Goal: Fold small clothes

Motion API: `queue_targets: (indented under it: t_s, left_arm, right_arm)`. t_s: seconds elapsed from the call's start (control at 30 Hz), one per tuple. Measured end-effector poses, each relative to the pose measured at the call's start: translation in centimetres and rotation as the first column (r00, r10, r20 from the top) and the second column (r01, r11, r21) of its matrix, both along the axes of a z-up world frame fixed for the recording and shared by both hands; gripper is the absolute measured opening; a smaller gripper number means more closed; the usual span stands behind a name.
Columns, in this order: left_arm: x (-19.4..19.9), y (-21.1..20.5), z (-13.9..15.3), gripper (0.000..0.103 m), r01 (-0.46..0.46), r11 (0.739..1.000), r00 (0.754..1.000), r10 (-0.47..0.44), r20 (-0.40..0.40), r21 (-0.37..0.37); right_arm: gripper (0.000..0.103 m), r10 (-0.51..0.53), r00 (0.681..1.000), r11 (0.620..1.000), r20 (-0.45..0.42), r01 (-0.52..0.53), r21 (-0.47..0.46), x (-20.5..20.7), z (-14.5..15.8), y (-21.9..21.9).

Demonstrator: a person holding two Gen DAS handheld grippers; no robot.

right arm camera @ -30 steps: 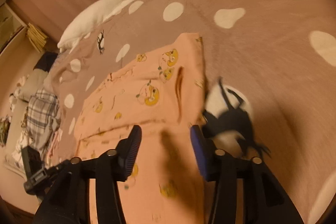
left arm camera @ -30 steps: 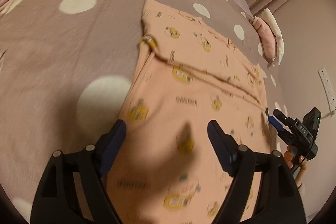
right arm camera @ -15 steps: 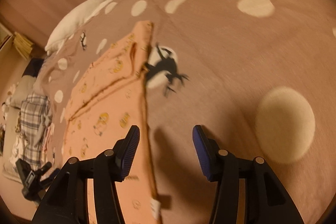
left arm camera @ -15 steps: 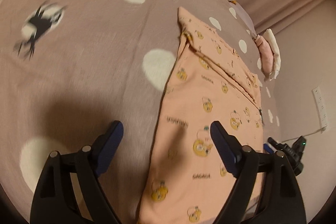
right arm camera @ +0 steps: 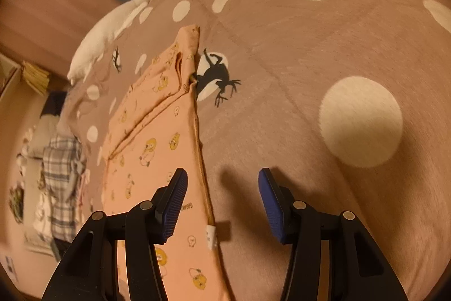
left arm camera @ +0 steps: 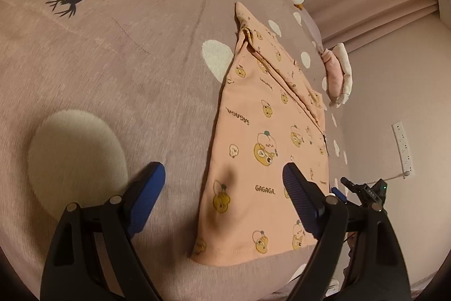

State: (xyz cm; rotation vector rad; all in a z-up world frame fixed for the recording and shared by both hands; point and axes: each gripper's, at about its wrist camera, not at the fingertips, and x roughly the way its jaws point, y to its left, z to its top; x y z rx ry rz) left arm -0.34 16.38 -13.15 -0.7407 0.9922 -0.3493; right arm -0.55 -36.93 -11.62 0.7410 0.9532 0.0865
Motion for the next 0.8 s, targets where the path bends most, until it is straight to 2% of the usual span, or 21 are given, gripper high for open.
queue_targets:
  t_s: [0.13,0.4,0.63,0.8]
  left_arm:
    - [-0.7,-0.1,0.0,0.086,0.014,1.000,1.000,-0.014,0.014,0.012]
    - [-2.0,0.2,-0.5,0.086,0.017,1.000,0.999,-0.017,0.043,-0.017]
    - [-2.7,0.1,-0.4,0.090,0.034,0.999,0.998,-0.032,0.048,-0.035]
    - [-1.8,-0.5,-0.2,0.093,0.061,0.997,0.997,-0.059,0.041,-0.037]
  right_arm:
    - [0.052,-0.004,0.999,0.999,-0.040,0.006,0.036,0.0,-1.5,0.4]
    - [0.053,0.032,0.999,0.995,-0.017,-0.031,0.091,-0.3,-1.8,2.2]
    - [0.053,0.128,0.992,0.982,0.011,-0.128,0.141,-1.6,-2.2,3.9]
    - [0.054,0.189,0.982,0.967,0.027,-0.190,0.171,-2.6,-2.6,4.7]
